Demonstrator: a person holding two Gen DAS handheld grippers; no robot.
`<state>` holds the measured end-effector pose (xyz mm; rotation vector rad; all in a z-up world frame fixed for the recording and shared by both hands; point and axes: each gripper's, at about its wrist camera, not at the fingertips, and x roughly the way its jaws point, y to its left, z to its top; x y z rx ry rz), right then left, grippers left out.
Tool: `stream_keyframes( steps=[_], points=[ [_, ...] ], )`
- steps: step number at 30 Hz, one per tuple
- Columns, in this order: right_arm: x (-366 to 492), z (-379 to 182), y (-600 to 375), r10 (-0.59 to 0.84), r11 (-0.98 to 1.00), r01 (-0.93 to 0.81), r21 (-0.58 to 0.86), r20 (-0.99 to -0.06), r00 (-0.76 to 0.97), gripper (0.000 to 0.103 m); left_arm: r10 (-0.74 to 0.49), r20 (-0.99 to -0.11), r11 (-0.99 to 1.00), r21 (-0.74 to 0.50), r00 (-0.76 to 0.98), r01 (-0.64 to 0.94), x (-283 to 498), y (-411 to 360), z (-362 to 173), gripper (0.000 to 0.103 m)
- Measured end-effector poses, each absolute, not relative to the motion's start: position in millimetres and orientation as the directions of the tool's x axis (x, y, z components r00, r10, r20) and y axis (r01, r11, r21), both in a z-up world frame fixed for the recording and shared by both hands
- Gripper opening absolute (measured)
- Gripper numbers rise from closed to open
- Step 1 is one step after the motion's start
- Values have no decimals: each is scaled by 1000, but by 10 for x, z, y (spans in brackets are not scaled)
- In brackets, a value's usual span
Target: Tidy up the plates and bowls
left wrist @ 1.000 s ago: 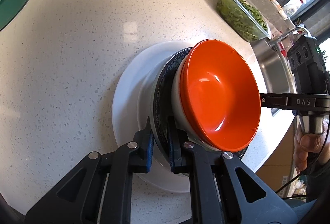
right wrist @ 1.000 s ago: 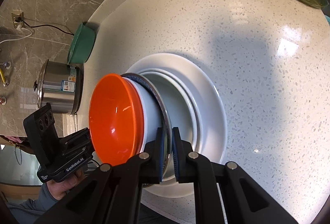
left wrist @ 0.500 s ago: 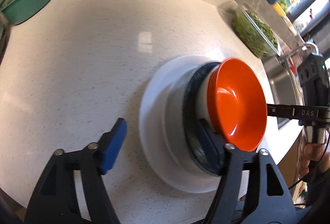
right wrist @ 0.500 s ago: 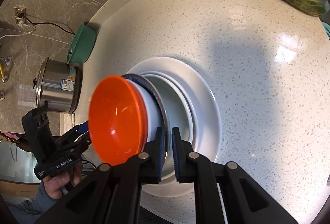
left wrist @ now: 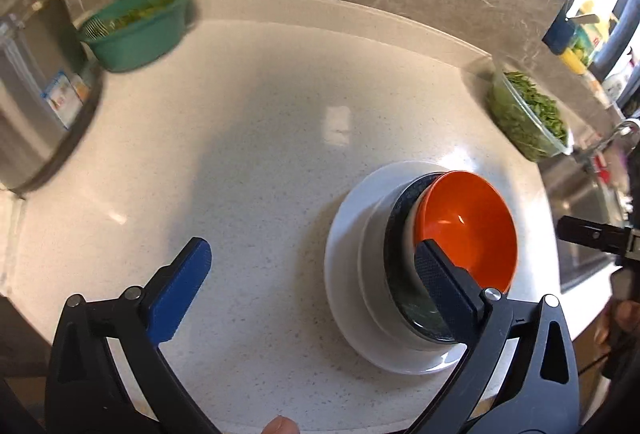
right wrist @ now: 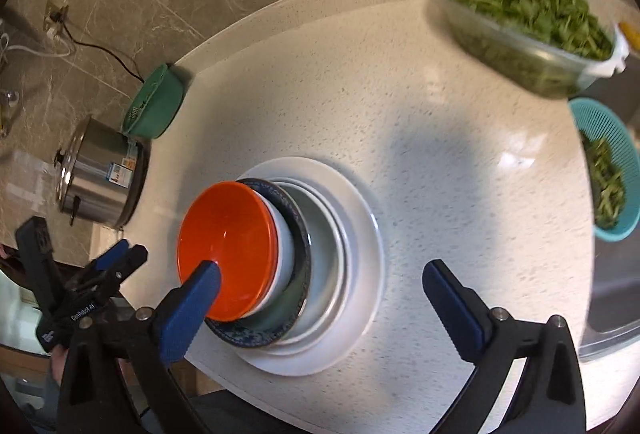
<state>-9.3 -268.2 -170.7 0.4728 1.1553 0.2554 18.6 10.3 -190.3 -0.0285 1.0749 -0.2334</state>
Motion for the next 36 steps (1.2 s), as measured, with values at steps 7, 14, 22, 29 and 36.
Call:
stream_keyframes(
  steps=[7,14,22,29,36],
  points=[
    [-205,-1577,-2749,416,892,-6,452,-814,405,103,19,-907,993,67,421,100,-78,-125,-1795,103],
    [-323,-1441,-2615,422,891,-35,452,-801,425,103,-9,-904,998,16,427,55,-338,-110,-1731,103],
    [-473,-1354,-2406,373,906,10,423,-809,454,103,-122,-893,989,-74,433,126,-365,-120,-1578,103],
    [-637,-1320,-2250,273,930,89,357,-832,483,103,-140,-890,978,-55,434,202,-385,-145,-1514,103],
    [-780,-1295,-2128,226,933,138,334,-838,496,103,-177,-882,966,-69,437,251,-361,-86,-1426,103]
  ],
)
